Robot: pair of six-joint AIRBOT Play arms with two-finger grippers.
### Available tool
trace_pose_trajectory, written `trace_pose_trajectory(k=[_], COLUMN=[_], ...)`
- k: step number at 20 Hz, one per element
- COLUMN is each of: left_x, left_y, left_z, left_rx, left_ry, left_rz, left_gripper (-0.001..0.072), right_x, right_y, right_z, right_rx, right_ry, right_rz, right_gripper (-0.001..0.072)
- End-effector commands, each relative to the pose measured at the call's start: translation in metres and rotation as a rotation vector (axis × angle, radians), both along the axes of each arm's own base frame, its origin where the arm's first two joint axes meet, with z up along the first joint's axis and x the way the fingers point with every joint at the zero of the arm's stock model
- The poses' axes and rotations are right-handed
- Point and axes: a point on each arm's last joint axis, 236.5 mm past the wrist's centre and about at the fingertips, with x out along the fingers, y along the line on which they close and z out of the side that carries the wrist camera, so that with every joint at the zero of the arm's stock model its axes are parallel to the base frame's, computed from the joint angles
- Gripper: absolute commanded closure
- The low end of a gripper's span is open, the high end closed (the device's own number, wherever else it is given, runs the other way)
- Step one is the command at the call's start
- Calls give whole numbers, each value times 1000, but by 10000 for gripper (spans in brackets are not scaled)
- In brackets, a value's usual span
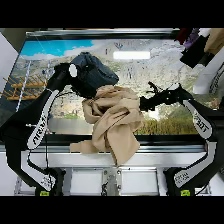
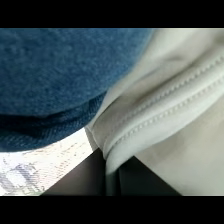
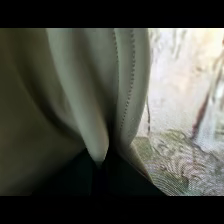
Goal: Fold the clothes and pants, and hang the long-sleeved shirts on hangers.
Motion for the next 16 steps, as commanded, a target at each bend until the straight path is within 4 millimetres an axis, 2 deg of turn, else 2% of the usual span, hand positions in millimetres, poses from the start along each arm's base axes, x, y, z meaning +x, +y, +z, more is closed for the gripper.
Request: trace_pose_trajectory(k=[1, 2, 3, 4, 5, 6, 8, 10, 12, 14, 15, 16], left_x=[0, 5, 12, 23, 32, 39, 34, 2, -44, -89, -112, -130], left_y=[0, 2, 4, 6, 7, 6, 7, 2, 1, 2, 2, 1], left_z=[9, 23, 46, 81, 124, 178, 293, 402, 486, 536, 551, 558], left_rx=[-4, -8, -19, -39, -68, -102, -178, -295, -407, -512, -557, -589], left_ry=[-14, -54, -108, -190, -289, -407, -653, -892, -1120, -1284, -1337, -1361], left_rz=[9, 14, 20, 30, 37, 40, 49, 58, 54, 48, 39, 26], left_gripper=[684, 684, 684, 684, 684, 684, 684, 684, 684, 684, 684, 684], right_x=[2, 9, 18, 32, 44, 55, 61, 44, 11, -23, -39, -54], right_y=[2, -6, -18, -32, -47, -60, -77, -84, -80, -78, -77, -76], right_z=[9, 22, 40, 68, 103, 146, 252, 349, 428, 484, 503, 516], right_rx=[-6, -43, -91, -149, -202, -238, -279, -312, -330, -339, -343, -347], right_ry=[-45, -100, -168, -255, -351, -462, -705, -933, -1133, -1295, -1349, -1389], right_rz=[35, 49, 59, 56, 41, 25, -30, -74, -109, -161, -178, -186], right_gripper=[679, 680, 680, 680, 680, 680, 680, 680, 680, 679, 679, 679])
